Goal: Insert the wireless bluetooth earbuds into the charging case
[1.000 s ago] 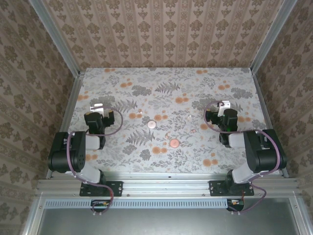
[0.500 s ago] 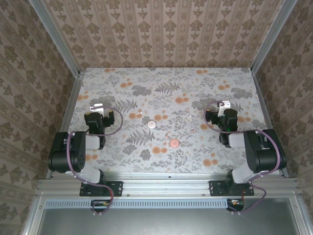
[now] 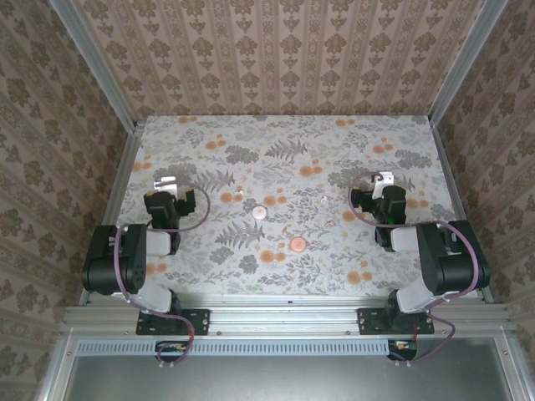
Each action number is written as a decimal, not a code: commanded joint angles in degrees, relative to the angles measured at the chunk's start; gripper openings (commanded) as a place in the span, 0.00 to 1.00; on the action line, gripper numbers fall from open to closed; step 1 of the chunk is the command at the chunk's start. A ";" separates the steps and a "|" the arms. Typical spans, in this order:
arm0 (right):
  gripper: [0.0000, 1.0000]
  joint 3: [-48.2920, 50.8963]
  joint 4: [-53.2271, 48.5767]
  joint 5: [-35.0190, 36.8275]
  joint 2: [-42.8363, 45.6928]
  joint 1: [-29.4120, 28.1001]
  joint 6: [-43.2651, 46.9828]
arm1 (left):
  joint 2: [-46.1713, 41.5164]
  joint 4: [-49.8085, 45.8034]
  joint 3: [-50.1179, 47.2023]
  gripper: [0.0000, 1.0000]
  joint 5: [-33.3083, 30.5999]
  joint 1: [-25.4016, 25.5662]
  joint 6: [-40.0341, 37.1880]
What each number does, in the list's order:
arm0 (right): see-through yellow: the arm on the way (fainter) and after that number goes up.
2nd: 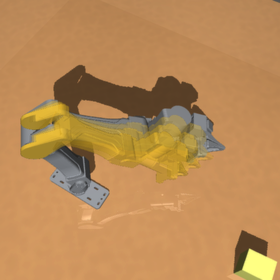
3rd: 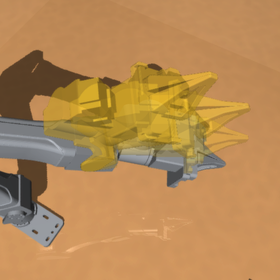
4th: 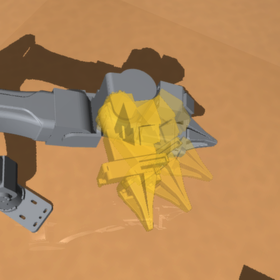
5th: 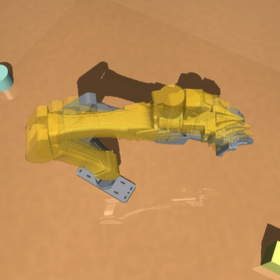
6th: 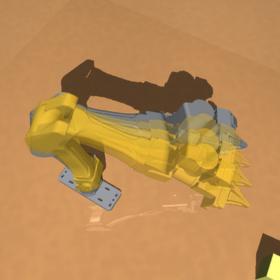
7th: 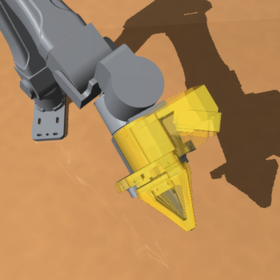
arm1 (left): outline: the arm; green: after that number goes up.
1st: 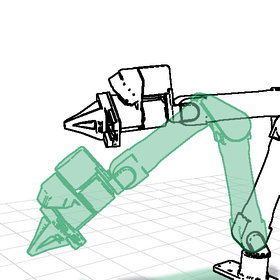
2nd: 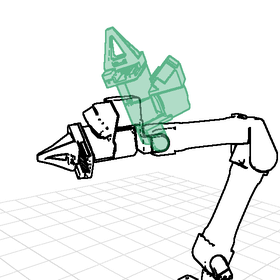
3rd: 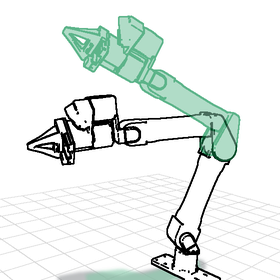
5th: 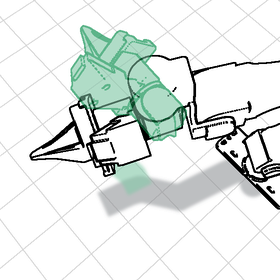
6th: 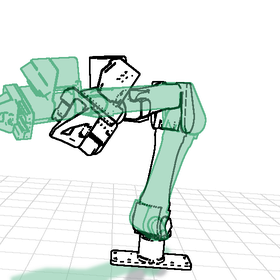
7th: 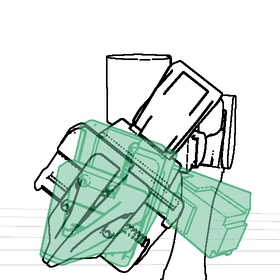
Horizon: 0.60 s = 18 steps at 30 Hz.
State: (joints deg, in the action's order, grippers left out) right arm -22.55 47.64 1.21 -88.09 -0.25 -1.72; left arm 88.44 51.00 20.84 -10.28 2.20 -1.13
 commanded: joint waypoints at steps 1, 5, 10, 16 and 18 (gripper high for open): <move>1.00 -0.92 1.23 -0.42 0.30 0.25 -0.39 | -0.29 -0.16 1.37 1.00 -0.08 0.17 0.07; 1.00 -0.97 1.23 -0.42 0.26 0.25 -0.39 | -0.37 -0.09 1.40 1.00 -0.09 0.17 0.03; 1.00 -1.20 0.48 0.15 0.88 0.25 -0.68 | -0.49 0.31 1.22 1.00 -0.01 0.20 -0.10; 1.00 -11.46 -28.13 1.22 11.55 -0.14 -2.47 | -7.15 -19.23 9.30 1.00 0.93 1.17 -1.66; 1.00 -15.21 -38.05 2.44 14.14 -0.61 -4.02 | -9.29 -27.69 13.72 0.98 0.54 1.89 -1.57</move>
State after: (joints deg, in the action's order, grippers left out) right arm -31.33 26.89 1.61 -79.15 -0.34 -3.03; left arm 83.22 35.79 28.45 -10.07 3.05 -1.56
